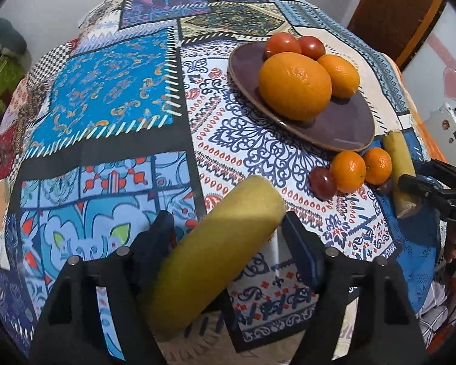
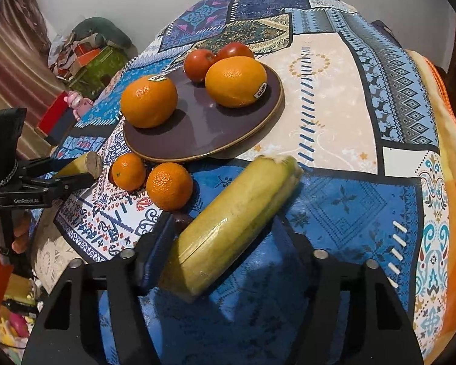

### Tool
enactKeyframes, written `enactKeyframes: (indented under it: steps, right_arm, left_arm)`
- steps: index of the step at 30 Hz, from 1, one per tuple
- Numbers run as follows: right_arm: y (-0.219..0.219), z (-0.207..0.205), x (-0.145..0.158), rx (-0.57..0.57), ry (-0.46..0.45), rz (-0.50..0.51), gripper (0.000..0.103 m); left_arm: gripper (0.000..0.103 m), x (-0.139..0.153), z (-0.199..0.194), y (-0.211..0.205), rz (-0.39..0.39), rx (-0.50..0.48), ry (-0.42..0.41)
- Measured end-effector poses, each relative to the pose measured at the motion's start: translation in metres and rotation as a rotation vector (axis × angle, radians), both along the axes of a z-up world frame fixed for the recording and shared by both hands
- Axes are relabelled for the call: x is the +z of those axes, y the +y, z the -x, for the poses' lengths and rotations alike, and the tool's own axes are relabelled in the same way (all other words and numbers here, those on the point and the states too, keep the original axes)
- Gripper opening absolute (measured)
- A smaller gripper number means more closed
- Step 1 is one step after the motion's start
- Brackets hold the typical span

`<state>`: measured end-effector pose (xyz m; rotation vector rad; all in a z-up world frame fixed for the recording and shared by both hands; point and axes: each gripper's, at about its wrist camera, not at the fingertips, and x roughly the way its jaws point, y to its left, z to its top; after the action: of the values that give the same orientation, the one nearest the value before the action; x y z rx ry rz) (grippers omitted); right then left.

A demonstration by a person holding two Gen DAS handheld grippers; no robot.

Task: Organize fruits
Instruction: 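Grasp the long yellow cylinder with the left tool and lift it upright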

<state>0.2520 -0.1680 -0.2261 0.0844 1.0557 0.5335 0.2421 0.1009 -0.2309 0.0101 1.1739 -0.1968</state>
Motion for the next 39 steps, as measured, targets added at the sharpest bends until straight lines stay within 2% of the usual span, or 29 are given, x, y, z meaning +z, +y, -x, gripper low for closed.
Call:
enactKeyframes:
  steps: [4,9,12,18,20,22,28,30,33,36,37,39]
  right_arm:
    - [-0.005,0.004,0.005,0.015,-0.04,0.05,0.041]
    - [-0.014,0.008,0.013,0.008,-0.08,0.101,0.032]
    - [-0.017,0.008,0.015,-0.002,-0.077,0.102,0.029]
    - [-0.015,0.004,0.014,-0.01,-0.057,0.095,0.032]
    - [-0.015,0.002,0.013,-0.013,-0.055,0.092,0.032]
    - [-0.013,0.001,0.012,-0.013,-0.052,0.09,0.034]
    - [-0.009,-0.006,0.005,-0.011,-0.034,0.09,0.038]
    - [-0.008,-0.007,0.002,-0.013,-0.029,0.088,0.039]
    - [-0.007,-0.008,-0.004,-0.025,-0.012,0.073,0.039]
    - [-0.005,-0.009,-0.009,-0.031,-0.009,0.069,0.039]
    - [-0.004,-0.008,-0.008,-0.031,-0.017,0.078,0.038]
    - [-0.002,-0.007,-0.006,-0.023,-0.03,0.093,0.037]
  left_arm:
    - [0.061,0.003,0.008,0.005,0.002,0.056,0.009]
    - [0.052,0.008,0.021,0.021,0.106,0.167,0.051]
    - [0.048,0.011,0.03,0.02,0.094,0.185,0.049]
    - [0.052,0.013,0.037,0.016,0.06,0.167,0.042]
    - [0.062,0.015,0.039,0.018,0.079,0.164,0.039]
    - [0.066,0.016,0.043,0.021,0.079,0.16,0.031]
    - [0.066,0.01,0.052,0.02,0.028,0.114,0.034]
    - [0.066,0.009,0.054,0.022,0.012,0.138,0.025]
    - [0.063,0.009,0.055,0.032,0.062,0.199,0.018]
    - [0.057,0.007,0.057,0.026,0.018,0.196,0.005]
    - [0.05,0.007,0.057,0.024,0.007,0.19,0.004]
    - [0.046,0.009,0.057,0.02,-0.005,0.199,0.006]
